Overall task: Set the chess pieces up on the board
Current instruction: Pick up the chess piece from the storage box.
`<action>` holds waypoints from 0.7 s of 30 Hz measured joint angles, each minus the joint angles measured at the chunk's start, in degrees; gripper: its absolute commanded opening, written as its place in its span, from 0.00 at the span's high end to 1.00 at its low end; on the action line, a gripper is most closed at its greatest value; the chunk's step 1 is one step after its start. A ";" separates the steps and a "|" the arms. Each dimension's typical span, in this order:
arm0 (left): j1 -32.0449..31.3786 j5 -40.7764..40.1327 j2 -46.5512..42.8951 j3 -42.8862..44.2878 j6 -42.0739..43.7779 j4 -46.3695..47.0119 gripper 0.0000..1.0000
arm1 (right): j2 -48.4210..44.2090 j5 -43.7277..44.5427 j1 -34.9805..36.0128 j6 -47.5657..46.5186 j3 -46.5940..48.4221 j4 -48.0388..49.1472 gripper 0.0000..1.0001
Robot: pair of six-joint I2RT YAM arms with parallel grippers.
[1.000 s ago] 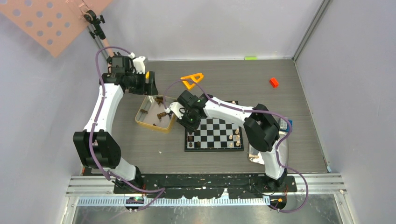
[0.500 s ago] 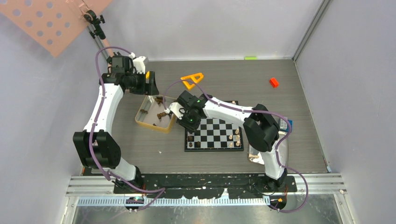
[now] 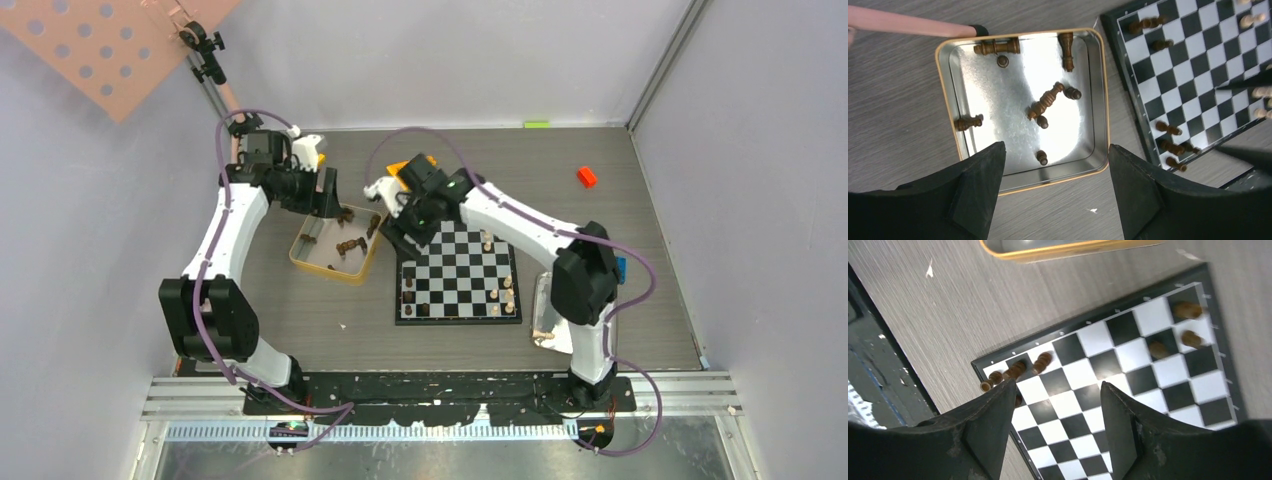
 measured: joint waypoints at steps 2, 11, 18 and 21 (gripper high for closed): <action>-0.68 -0.28 0.00 -1.51 2.29 0.11 0.29 | -2.56 -2.12 -2.99 0.96 0.83 -0.07 0.32; -11.17 -7.69 5.84 -4.44 11.45 2.58 0.41 | -12.04 -4.85 -15.04 2.49 -3.80 0.42 0.34; -14.51 -13.03 13.79 -3.80 12.55 4.37 0.42 | -13.70 -5.44 -18.21 2.86 -11.32 0.33 0.36; -14.60 -14.38 16.74 -2.75 12.50 4.63 0.45 | -14.12 -5.77 -19.26 3.08 -13.49 0.42 0.36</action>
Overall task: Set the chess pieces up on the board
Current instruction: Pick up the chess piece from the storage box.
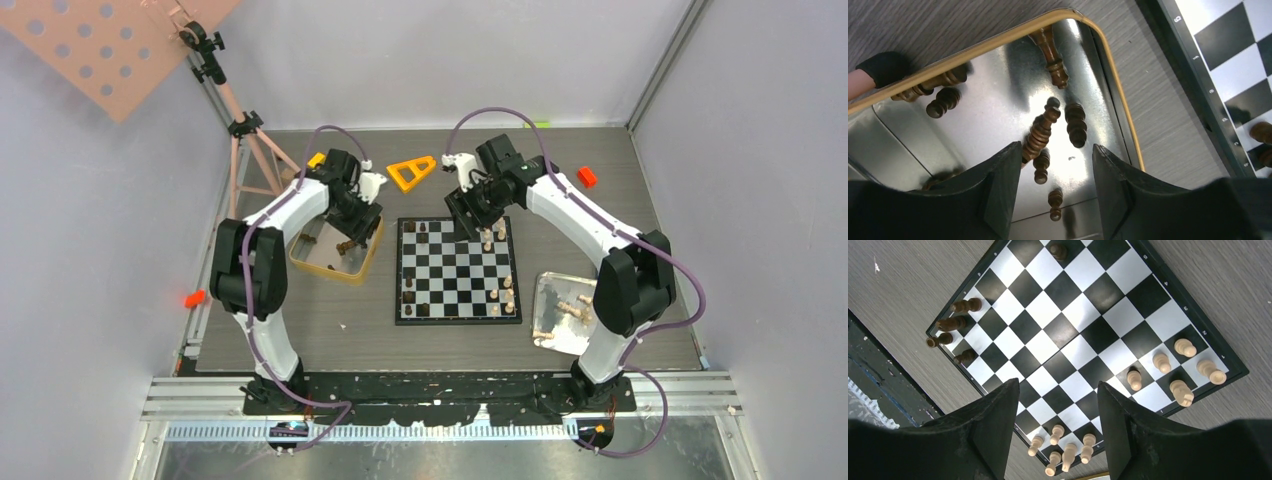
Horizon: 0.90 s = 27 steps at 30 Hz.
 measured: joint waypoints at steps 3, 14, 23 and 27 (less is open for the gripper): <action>-0.11 -0.44 1.73 0.92 -0.04 0.28 0.48 | -0.59 -0.17 -0.70 0.17 -1.01 0.04 0.37; -0.59 0.94 4.87 3.15 -0.57 0.70 0.68 | -2.56 -0.98 -1.49 0.26 -2.32 1.05 0.39; -0.59 2.19 5.53 4.68 -0.79 0.11 0.95 | -2.56 -1.14 -1.79 0.26 -3.21 1.33 0.40; -0.52 1.88 5.14 5.18 -0.90 -1.09 0.97 | -2.56 -1.25 -2.25 0.26 -3.72 1.44 0.40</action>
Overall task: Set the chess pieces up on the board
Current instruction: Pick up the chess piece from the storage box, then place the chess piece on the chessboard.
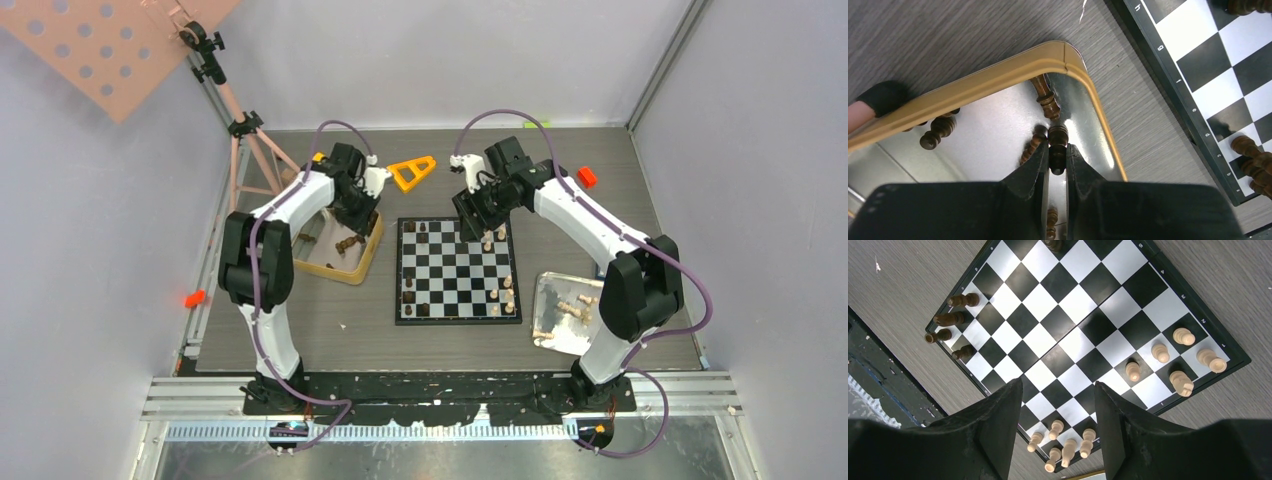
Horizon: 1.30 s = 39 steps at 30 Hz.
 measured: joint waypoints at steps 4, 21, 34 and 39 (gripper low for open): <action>0.02 -0.31 -1.18 2.19 -0.46 -2.27 1.00 | 0.00 -0.17 -0.70 0.00 -0.11 -0.02 0.40; -0.70 2.10 -4.81 5.81 -3.28 -4.46 1.00 | -0.02 -0.81 -3.34 0.17 -1.70 0.92 0.40; -11.96 1.99 -1.77 15.85 -4.20 -6.62 1.00 | -1.88 -0.52 -6.97 -0.07 -3.08 1.66 0.41; -14.34 0.44 3.28 16.26 -4.22 -6.97 1.00 | -2.27 -0.55 -7.96 -0.09 -3.98 2.08 0.41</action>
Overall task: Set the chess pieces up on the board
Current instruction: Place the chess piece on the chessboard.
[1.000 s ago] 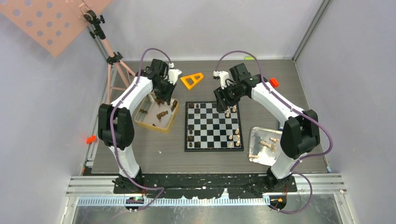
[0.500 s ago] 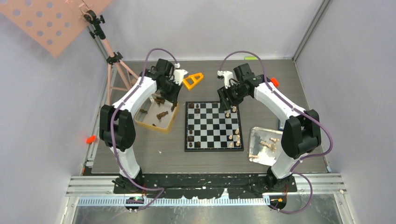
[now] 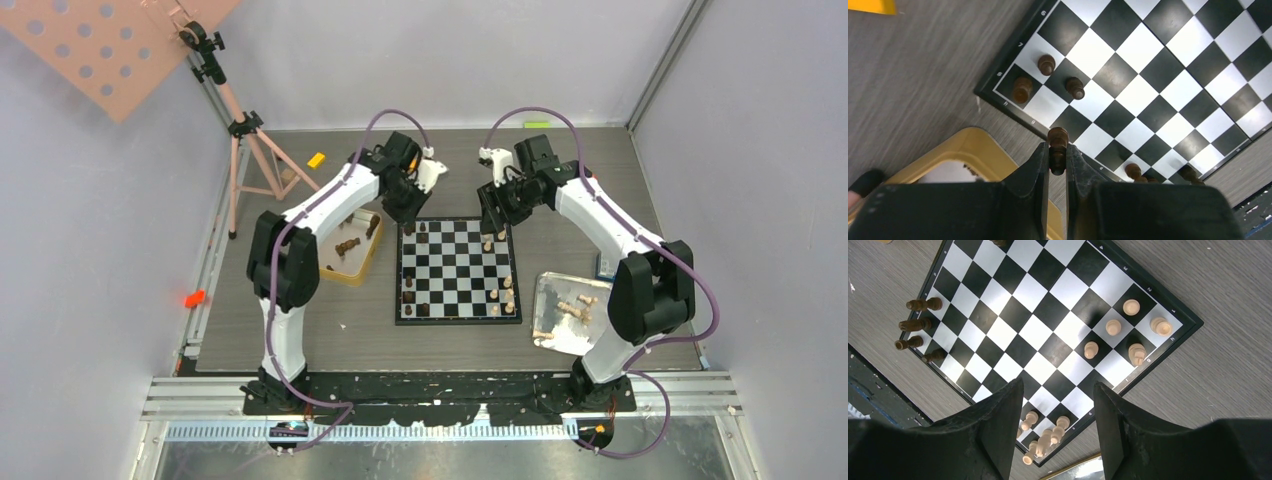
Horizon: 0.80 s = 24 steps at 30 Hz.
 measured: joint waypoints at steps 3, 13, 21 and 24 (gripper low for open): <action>-1.01 -0.85 2.62 0.00 -0.07 -0.48 1.00 | -0.44 -0.02 -0.50 0.00 -0.66 0.20 0.41; -2.89 -1.73 3.65 -0.44 -0.44 -0.52 1.00 | -0.63 -0.09 -1.40 0.00 -0.79 0.85 0.41; -3.37 -2.32 3.87 -2.32 -0.66 -0.52 0.99 | -0.63 -0.17 -1.40 0.00 -0.85 0.85 0.41; -3.37 -2.40 3.98 -2.69 -1.05 -0.52 0.99 | -0.63 -0.26 -1.40 0.00 -0.85 0.85 0.41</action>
